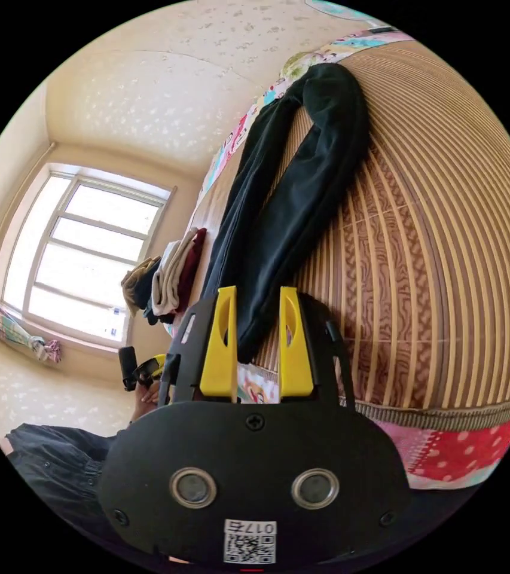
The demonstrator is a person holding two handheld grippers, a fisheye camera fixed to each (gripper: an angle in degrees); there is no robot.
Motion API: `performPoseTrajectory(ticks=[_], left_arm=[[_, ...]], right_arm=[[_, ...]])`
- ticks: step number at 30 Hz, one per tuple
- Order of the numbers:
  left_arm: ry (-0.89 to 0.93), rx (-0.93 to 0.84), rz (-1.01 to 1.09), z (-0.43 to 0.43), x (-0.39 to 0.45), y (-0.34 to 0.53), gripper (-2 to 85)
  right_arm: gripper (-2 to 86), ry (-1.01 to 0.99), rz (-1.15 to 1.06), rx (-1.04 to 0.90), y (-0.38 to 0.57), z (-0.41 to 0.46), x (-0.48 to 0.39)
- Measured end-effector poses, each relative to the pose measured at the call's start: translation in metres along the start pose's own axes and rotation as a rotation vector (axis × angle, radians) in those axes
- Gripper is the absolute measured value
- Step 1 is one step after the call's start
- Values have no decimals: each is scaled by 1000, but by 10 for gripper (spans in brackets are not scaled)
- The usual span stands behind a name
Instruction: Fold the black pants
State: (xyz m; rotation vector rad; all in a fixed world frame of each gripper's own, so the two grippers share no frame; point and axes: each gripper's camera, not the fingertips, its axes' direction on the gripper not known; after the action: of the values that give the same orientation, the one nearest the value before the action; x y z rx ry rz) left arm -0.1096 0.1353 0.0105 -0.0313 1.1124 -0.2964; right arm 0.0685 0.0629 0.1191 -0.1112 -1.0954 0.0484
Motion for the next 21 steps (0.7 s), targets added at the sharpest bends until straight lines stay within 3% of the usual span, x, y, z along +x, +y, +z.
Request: performPoseTrajectory(ticks=[2,5,7,9,13,17,21], left_arm=[[-6,-85,-15,33,1,-16,118],[-69,-183,13,67,-5,-32,80],[193,-238,24,61,-9,-36,51],[295,-200,111,46,6,-28,48],[239,-338,176,54,26,1,47],[53,-467,39,83,7,40,52],[-100,-360,-7,59,10,55,91]], right_arm=[[52,45,-21,-44,2,6,-6],[40,-78,-39,-58,6,-32,-4],[37,-210,-102,1,18,-81,-5],[35,-289,-216,50,48,-153,-7],[33,-247,-223,10,111,-217,23],[33,232,52,-104,186,-214,88],[31,75,5,47,221,-225,66]])
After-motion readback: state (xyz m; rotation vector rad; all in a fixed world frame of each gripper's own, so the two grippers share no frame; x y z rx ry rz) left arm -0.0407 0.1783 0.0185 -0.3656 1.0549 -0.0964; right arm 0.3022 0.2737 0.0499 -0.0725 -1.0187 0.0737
